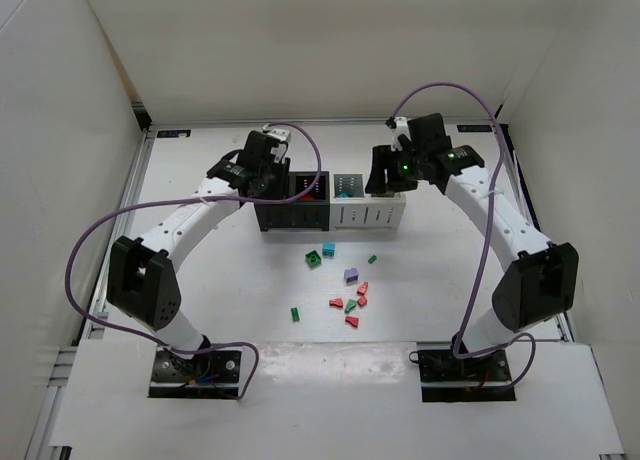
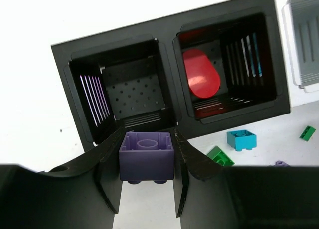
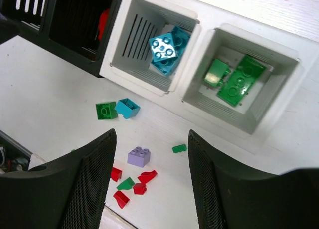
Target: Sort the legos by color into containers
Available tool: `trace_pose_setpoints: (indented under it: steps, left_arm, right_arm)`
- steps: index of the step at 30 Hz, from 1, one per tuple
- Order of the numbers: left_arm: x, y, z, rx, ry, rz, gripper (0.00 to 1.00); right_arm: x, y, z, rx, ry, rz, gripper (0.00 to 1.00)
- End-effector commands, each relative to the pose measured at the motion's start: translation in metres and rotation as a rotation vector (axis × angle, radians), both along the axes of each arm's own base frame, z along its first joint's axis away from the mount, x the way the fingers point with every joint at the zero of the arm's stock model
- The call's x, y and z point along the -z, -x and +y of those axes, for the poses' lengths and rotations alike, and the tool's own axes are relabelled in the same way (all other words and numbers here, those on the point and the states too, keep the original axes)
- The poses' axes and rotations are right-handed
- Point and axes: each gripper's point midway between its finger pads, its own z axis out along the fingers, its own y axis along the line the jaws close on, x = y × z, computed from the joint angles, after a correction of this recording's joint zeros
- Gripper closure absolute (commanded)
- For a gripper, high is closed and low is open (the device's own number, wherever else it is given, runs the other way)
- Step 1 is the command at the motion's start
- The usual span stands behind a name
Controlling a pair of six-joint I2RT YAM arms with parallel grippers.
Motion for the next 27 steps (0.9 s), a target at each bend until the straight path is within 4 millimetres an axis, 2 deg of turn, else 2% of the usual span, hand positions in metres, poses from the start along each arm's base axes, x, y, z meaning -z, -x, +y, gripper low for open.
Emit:
trace_pose_setpoints:
  steps: [1,6,7,9,10,20,22,23,27]
  left_arm:
    - [-0.019,0.0,0.002,-0.031,0.027,-0.012,0.77]
    - [-0.016,0.002,0.005,-0.038,0.02,-0.003,0.63]
    - [-0.015,0.002,0.005,-0.039,0.019,-0.002,0.51]
    - [-0.017,0.001,0.005,-0.04,0.018,-0.007,0.47]
    - [-0.018,0.001,0.005,-0.035,0.017,-0.008,0.42]
    - [-0.024,-0.002,0.004,-0.026,0.015,-0.025,0.33]
    - [-0.026,-0.003,0.004,-0.023,0.017,-0.034,0.33]
    - [-0.028,-0.003,0.003,-0.022,0.018,-0.042,0.37]
    - [-0.024,0.003,0.007,-0.032,0.016,-0.014,0.36]
  right_arm:
    - [-0.008,-0.005,-0.008,0.041,-0.012,-0.04,0.37]
    - [-0.003,-0.002,-0.011,0.045,-0.008,-0.022,0.37]
    - [-0.003,-0.001,-0.011,0.041,-0.008,-0.021,0.36]
    - [-0.004,0.001,-0.008,0.033,-0.008,-0.024,0.36]
    - [-0.002,0.002,-0.009,0.034,-0.003,-0.02,0.36]
    - [-0.009,0.019,-0.019,0.048,0.009,-0.042,0.34]
    - [-0.006,0.021,-0.022,0.052,0.014,-0.035,0.34]
    - [-0.004,0.022,-0.024,0.057,0.019,-0.029,0.34]
    - [-0.006,0.024,-0.027,0.062,0.016,-0.03,0.33]
